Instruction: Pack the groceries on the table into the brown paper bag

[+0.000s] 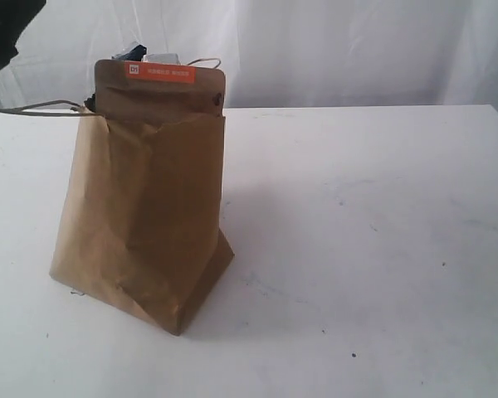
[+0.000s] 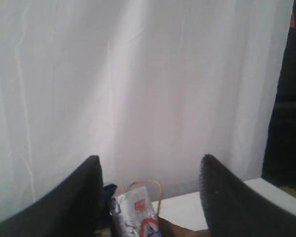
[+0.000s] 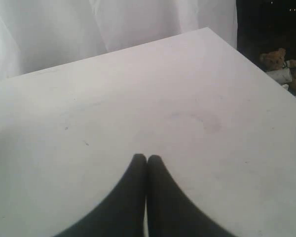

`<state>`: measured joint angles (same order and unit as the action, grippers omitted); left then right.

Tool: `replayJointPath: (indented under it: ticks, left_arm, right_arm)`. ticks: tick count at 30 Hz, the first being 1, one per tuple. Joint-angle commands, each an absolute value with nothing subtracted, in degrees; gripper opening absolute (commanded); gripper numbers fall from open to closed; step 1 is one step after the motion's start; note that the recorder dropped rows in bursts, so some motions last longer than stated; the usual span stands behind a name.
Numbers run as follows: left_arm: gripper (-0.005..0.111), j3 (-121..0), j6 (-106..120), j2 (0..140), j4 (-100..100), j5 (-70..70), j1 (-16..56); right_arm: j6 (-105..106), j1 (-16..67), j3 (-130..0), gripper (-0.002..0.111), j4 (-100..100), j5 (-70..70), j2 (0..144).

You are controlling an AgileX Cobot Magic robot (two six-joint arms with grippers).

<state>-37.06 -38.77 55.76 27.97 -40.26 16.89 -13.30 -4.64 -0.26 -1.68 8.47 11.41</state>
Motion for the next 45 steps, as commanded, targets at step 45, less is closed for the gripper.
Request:
replayJointPath:
  ticks: [45]
  left_arm:
    - [0.000, -13.76, 9.09, 23.84, -9.75, 12.57, 16.09]
  right_arm:
    - [-12.65, -4.39, 0.00, 0.000, -1.87, 8.22, 11.52]
